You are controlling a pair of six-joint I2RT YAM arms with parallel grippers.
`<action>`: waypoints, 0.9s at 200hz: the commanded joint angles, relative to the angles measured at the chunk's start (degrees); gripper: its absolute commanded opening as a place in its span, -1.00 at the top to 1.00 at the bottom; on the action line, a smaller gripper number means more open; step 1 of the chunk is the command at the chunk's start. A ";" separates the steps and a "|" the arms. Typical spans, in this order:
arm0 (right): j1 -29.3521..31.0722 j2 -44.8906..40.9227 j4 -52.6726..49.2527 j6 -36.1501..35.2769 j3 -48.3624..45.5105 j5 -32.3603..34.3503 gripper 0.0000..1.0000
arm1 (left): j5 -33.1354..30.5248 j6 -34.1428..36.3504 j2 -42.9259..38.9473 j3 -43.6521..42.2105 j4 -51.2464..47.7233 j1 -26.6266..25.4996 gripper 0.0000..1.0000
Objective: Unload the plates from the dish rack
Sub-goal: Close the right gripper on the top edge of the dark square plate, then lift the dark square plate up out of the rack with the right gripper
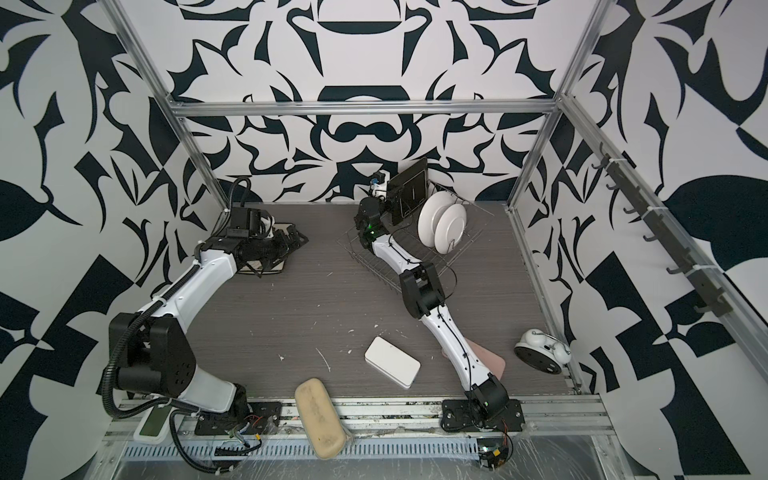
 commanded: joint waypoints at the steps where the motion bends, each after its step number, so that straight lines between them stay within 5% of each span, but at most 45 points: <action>1: 0.24 -2.35 4.74 1.30 0.53 -6.29 0.75 | 0.62 0.18 -0.32 1.61 -1.20 0.23 -0.99; 51: 0.18 -1.88 7.64 -2.51 0.62 -6.12 1.00 | 1.15 0.23 -0.05 2.13 -1.36 0.28 -0.99; 180: 0.55 -5.54 15.84 -8.21 1.36 -6.30 1.00 | 1.46 0.50 -0.23 1.37 -0.86 0.23 -0.99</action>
